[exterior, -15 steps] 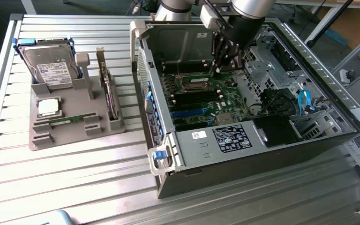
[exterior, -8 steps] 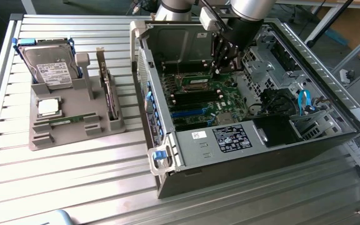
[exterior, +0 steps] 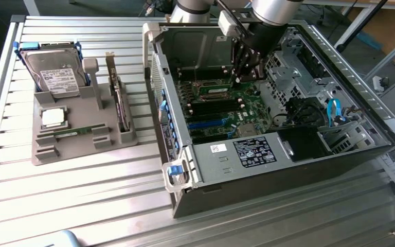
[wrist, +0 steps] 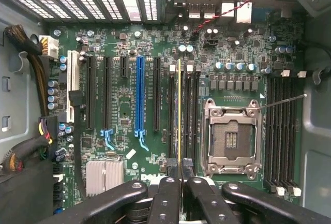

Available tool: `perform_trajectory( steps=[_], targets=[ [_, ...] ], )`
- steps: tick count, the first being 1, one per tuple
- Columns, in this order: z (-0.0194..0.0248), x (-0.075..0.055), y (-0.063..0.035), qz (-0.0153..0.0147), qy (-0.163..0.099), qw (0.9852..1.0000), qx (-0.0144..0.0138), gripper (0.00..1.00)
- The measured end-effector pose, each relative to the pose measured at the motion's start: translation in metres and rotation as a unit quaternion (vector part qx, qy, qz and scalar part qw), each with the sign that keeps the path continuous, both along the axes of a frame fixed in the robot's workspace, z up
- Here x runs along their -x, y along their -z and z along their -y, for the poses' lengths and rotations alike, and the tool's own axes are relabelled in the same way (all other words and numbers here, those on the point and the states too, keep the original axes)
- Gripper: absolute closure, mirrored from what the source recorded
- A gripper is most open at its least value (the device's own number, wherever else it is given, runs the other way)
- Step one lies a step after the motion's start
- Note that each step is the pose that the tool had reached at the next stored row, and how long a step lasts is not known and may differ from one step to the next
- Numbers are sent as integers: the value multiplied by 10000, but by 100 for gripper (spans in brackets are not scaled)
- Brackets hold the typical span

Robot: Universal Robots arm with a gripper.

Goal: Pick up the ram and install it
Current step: 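Insert the ram into the slot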

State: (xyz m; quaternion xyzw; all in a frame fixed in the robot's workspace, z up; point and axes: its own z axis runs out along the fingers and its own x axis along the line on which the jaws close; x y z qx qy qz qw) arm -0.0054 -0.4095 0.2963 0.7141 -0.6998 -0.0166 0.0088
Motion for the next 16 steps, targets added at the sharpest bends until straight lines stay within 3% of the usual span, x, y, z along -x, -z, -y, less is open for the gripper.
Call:
perform_trajectory(
  steps=[16],
  targets=[
    [0,0,114,0,0,10000,0,88]
  ],
)
